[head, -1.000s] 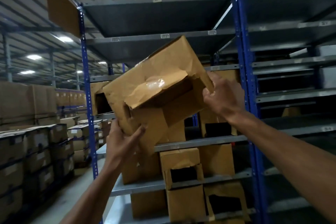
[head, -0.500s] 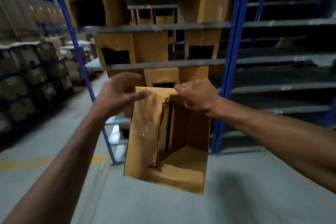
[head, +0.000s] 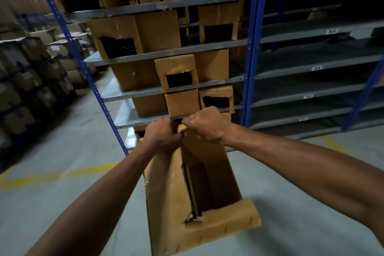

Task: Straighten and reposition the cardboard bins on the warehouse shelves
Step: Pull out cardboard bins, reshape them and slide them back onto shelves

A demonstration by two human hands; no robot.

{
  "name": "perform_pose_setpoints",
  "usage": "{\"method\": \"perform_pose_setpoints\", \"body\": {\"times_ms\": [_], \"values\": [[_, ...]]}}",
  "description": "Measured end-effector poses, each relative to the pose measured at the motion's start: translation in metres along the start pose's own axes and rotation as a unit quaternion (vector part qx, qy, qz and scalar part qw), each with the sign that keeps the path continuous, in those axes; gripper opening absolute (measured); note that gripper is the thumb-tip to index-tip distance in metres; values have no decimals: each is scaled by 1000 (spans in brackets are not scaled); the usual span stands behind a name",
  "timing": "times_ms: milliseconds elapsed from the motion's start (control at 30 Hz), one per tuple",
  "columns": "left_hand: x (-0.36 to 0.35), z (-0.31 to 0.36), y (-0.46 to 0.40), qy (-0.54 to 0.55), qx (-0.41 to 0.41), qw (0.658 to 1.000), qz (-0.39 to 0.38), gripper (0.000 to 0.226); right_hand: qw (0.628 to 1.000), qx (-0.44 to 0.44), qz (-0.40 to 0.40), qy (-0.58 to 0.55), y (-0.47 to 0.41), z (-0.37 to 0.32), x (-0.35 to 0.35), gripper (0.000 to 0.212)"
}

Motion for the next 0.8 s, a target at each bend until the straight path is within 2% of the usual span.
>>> {"method": "perform_pose_setpoints", "body": {"times_ms": [100, 167, 233, 300, 400, 467, 500, 533, 567, 633, 800], "values": [[10, -19, -6, 39, 59, 996, 48, 41, 993, -73, 82, -45, 3, 16, 21, 15], [16, -43, -9, 82, 117, 987, 76, 48, 977, -173, 107, -70, 20, 33, 33, 29], [15, -75, -9, 138, 189, 968, 94, 47, 944, -299, 95, -104, 55, 54, 30, 46], [13, -100, -2, 204, 252, 940, 108, 43, 888, -418, 85, -170, 103, 67, 18, 72], [16, -123, 14, 297, 308, 890, 159, 40, 754, -548, 171, -319, 167, 57, 1, 114], [19, -123, 22, 353, 318, 859, 190, 36, 656, -569, 254, -427, 180, 35, -11, 114], [23, -118, 23, 382, 314, 845, 204, 35, 631, -556, 284, -460, 174, 27, -15, 104], [30, -111, 22, 409, 305, 833, 217, 33, 639, -537, 299, -464, 164, 25, -14, 91], [40, -101, 19, 430, 291, 824, 229, 31, 662, -521, 310, -440, 154, 30, -10, 81], [65, -80, 9, 462, 264, 808, 254, 26, 697, -498, 355, -375, 140, 57, 7, 76], [136, -26, -15, 516, 185, 778, 309, 20, 744, -450, 432, -241, 114, 143, 87, 40]]}}
Point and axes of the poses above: each hand's wrist, its own y-axis away from the middle knuckle, its own x-axis out of the back of the hand, z = x × y, the point moved 10 cm from there along -y, towards the middle knuckle, and after that the axes turned 13 degrees about x, right-handed, at the moved point
